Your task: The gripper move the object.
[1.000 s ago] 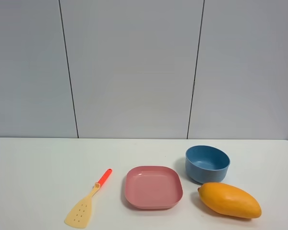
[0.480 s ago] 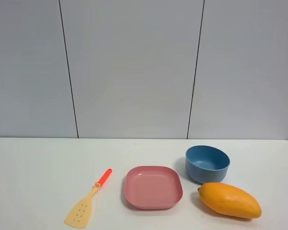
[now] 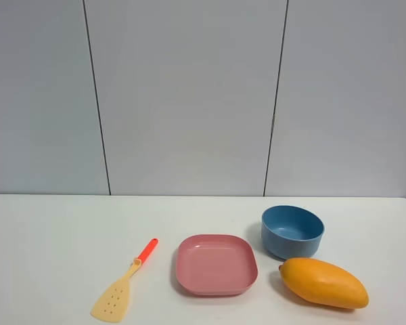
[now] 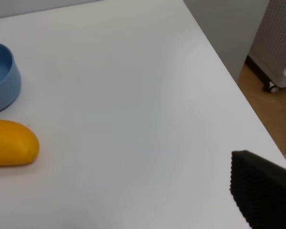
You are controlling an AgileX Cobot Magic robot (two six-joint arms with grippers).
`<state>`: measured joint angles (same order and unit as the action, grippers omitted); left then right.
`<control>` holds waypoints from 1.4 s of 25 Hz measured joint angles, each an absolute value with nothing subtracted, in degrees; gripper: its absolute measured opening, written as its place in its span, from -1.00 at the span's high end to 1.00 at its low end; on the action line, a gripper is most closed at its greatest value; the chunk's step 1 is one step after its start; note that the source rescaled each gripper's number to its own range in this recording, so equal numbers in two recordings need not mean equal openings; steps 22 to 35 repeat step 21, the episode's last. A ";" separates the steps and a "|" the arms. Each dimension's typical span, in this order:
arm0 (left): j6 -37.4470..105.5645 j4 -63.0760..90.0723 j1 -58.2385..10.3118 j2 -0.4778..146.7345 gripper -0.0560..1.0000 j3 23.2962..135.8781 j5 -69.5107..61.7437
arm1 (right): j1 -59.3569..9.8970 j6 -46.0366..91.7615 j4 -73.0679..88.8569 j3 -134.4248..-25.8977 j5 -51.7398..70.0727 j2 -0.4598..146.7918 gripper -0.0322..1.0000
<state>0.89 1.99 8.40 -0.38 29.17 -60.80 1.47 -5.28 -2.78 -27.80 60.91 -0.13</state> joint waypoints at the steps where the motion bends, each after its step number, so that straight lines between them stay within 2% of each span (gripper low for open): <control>1: 0.69 1.77 8.40 -0.38 0.05 29.17 -60.80 | 1.47 -5.28 -2.78 -27.80 60.91 -0.13 -1.00; 9: 0.35 1.46 8.40 -0.38 -0.06 29.17 -60.80 | 1.47 -5.28 -2.78 -27.80 60.91 -0.13 -1.00; 35: 0.35 1.46 8.40 -0.38 -0.06 29.17 -60.80 | 1.47 -5.28 -2.78 -27.80 60.91 -0.13 -1.00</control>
